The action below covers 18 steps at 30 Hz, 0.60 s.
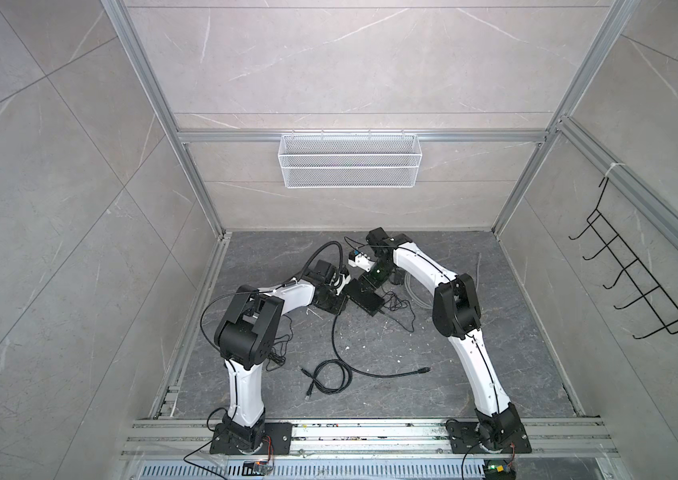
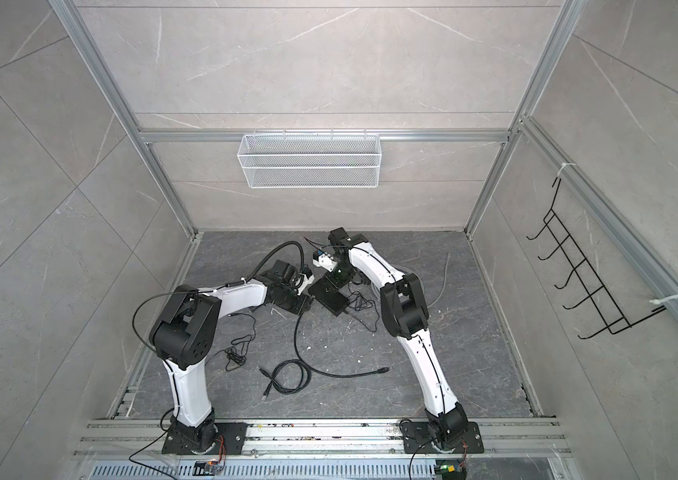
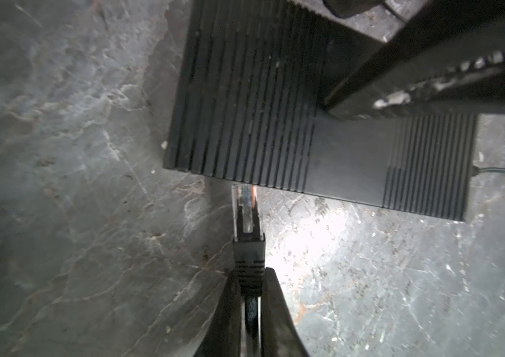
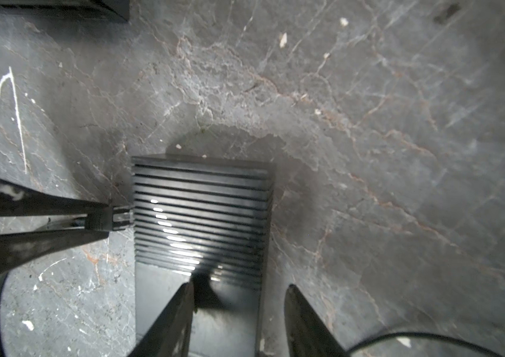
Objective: Insert the plug into the switch port
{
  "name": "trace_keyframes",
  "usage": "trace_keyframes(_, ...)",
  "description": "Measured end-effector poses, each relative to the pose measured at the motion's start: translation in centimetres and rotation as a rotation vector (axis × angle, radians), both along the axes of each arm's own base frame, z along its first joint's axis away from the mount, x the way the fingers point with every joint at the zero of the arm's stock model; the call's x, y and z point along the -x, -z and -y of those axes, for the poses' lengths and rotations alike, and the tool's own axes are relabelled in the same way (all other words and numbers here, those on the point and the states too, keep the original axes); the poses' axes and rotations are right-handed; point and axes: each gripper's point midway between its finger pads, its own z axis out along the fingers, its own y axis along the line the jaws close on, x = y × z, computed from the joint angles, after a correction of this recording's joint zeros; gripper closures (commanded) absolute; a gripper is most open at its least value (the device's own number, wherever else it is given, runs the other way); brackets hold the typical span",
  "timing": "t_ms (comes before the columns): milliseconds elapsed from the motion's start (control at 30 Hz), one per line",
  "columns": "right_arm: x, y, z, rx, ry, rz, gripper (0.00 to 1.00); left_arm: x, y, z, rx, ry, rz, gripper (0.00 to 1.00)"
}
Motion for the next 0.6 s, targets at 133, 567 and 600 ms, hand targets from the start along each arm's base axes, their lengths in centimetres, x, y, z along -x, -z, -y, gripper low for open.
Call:
trace_keyframes(133,-0.1,0.1,0.0,0.006,0.000,-0.001,0.51,-0.3,0.0,-0.4,-0.026,-0.013,0.030,1.00)
trace_keyframes(567,-0.1,0.1,-0.1,0.010,0.000,-0.012,0.51,0.4,0.0,0.9,-0.087,0.060,0.080,1.00)
trace_keyframes(600,-0.1,0.1,-0.1,0.010,-0.001,-0.013,0.51,0.4,0.0,0.9,-0.088,0.061,0.081,1.00)
